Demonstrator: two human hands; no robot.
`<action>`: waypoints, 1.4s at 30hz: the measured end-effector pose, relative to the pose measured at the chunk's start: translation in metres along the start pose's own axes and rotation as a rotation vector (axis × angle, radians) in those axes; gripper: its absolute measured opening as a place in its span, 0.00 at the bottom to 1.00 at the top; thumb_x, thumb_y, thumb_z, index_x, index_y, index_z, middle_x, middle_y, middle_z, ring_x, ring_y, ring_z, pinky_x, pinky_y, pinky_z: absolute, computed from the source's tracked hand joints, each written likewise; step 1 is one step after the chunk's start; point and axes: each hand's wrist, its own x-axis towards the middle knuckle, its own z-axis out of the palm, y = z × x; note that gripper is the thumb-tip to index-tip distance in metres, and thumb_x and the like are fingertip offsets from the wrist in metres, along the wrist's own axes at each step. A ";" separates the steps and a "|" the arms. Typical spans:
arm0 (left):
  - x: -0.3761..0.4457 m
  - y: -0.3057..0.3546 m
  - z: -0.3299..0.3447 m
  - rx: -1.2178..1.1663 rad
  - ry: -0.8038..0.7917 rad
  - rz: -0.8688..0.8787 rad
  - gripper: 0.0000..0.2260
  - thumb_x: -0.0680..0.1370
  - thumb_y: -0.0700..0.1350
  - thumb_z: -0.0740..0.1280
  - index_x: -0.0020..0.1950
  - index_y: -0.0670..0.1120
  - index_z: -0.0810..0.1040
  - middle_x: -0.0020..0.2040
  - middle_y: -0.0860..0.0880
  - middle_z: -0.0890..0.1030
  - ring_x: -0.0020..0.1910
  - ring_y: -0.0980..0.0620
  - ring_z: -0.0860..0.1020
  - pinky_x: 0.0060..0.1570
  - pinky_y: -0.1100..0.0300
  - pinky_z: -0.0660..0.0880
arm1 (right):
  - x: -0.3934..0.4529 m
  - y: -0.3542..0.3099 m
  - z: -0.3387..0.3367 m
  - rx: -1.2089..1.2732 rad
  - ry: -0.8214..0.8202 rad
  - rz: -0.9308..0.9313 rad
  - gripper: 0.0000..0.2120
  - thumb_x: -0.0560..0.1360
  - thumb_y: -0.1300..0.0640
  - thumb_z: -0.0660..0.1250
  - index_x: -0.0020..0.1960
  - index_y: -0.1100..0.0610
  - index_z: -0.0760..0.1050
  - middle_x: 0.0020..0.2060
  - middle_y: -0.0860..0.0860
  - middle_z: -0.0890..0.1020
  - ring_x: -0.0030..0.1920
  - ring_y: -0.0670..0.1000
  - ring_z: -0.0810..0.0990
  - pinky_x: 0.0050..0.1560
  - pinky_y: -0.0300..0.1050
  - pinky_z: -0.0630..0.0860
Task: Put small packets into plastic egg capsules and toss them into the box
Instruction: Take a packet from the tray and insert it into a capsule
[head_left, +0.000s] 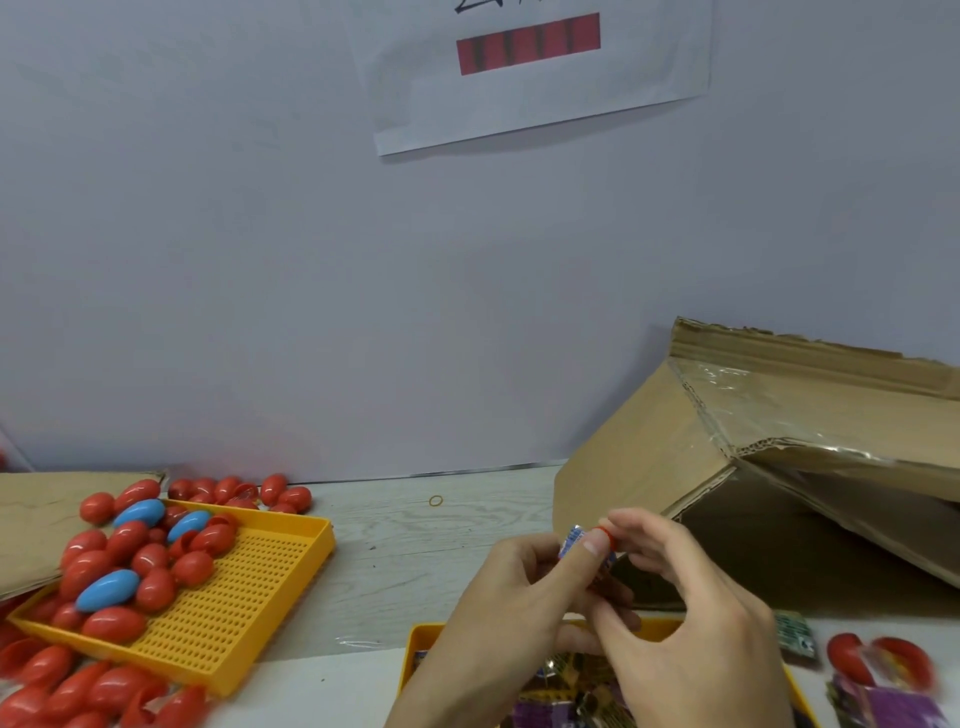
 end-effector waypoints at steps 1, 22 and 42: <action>0.000 0.000 0.000 0.004 0.009 0.017 0.19 0.72 0.57 0.71 0.50 0.42 0.84 0.44 0.40 0.85 0.43 0.44 0.85 0.43 0.56 0.81 | 0.000 -0.001 0.000 0.002 -0.003 -0.001 0.30 0.55 0.65 0.82 0.53 0.48 0.80 0.45 0.38 0.83 0.52 0.35 0.77 0.49 0.19 0.69; -0.002 0.004 -0.007 -0.129 0.070 -0.012 0.14 0.73 0.47 0.71 0.47 0.36 0.85 0.45 0.31 0.82 0.40 0.43 0.83 0.40 0.57 0.82 | 0.000 -0.008 -0.004 -0.020 -0.056 0.035 0.34 0.57 0.61 0.83 0.61 0.48 0.77 0.50 0.41 0.83 0.51 0.41 0.81 0.48 0.21 0.71; 0.001 0.050 0.017 -0.152 0.553 0.025 0.09 0.74 0.38 0.73 0.51 0.39 0.78 0.47 0.37 0.83 0.42 0.45 0.86 0.41 0.57 0.84 | 0.007 -0.026 -0.011 0.216 -0.083 0.267 0.18 0.75 0.58 0.67 0.54 0.35 0.69 0.54 0.35 0.78 0.56 0.30 0.73 0.47 0.26 0.71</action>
